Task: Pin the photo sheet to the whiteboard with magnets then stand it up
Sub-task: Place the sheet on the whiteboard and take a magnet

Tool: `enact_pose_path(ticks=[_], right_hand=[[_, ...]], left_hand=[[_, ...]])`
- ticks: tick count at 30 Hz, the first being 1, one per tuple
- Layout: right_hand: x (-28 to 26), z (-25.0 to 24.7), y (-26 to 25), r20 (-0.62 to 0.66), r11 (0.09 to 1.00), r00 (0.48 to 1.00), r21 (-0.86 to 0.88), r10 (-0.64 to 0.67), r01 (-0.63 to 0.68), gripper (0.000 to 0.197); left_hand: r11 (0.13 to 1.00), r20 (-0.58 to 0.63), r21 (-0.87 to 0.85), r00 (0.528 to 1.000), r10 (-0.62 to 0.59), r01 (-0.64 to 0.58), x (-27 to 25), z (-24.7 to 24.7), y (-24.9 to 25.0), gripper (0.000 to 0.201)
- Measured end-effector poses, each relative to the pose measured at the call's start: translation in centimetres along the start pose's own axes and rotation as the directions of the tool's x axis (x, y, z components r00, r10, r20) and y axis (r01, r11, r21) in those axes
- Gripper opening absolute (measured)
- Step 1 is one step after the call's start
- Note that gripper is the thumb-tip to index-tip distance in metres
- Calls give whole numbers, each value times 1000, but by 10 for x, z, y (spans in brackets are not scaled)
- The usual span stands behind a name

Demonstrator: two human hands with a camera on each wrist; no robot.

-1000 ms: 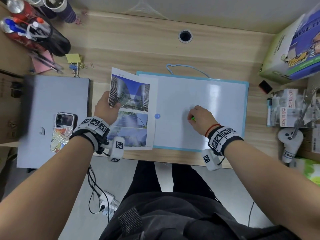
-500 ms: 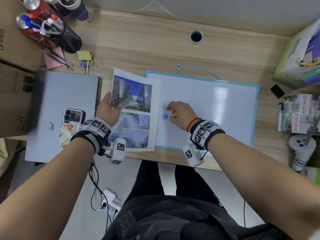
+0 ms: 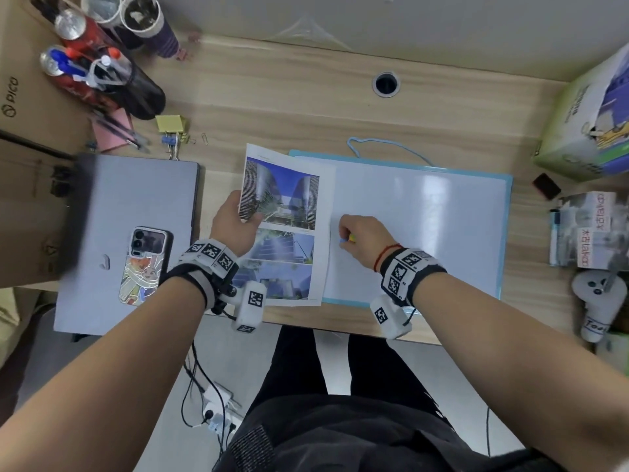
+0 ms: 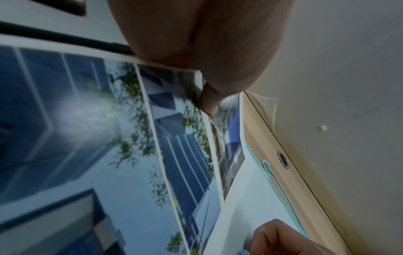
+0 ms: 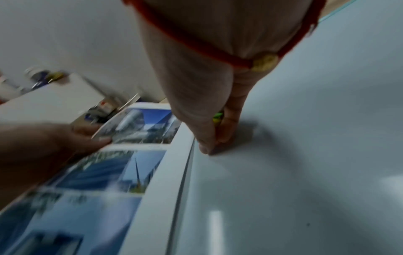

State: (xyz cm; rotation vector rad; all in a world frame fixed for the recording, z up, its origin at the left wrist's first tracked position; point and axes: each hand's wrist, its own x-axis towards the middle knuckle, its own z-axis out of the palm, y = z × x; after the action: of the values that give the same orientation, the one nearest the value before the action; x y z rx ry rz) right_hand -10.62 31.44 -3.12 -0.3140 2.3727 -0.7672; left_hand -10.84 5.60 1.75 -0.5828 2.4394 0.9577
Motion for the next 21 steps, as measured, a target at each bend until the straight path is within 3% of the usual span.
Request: enact_pose_path(ticks=[3,6,10,14,21], right_hand=[[-15,-22,27,-106,980,981,129,165,-151,10],[-33,-47,56,-176,931,929,232,326,-282,14],[-56,-75,89,-169,828,870,433,463,-356,15],[-66,-86,111,-101,736,861,574,498,-359,17],[-59,-78,113,-59,726,877,589,477,-355,10]], left_hand=[[998,53,-60,999,-7,10,0,22,23,60],[991,130,-131,992,-7,24,2,50,44,69],[990,218,-141,976,23,8,5,91,69,61],[995,218,-98,975,39,-18,7,120,76,51],[998,74,-51,997,-31,34,-1,137,83,50]])
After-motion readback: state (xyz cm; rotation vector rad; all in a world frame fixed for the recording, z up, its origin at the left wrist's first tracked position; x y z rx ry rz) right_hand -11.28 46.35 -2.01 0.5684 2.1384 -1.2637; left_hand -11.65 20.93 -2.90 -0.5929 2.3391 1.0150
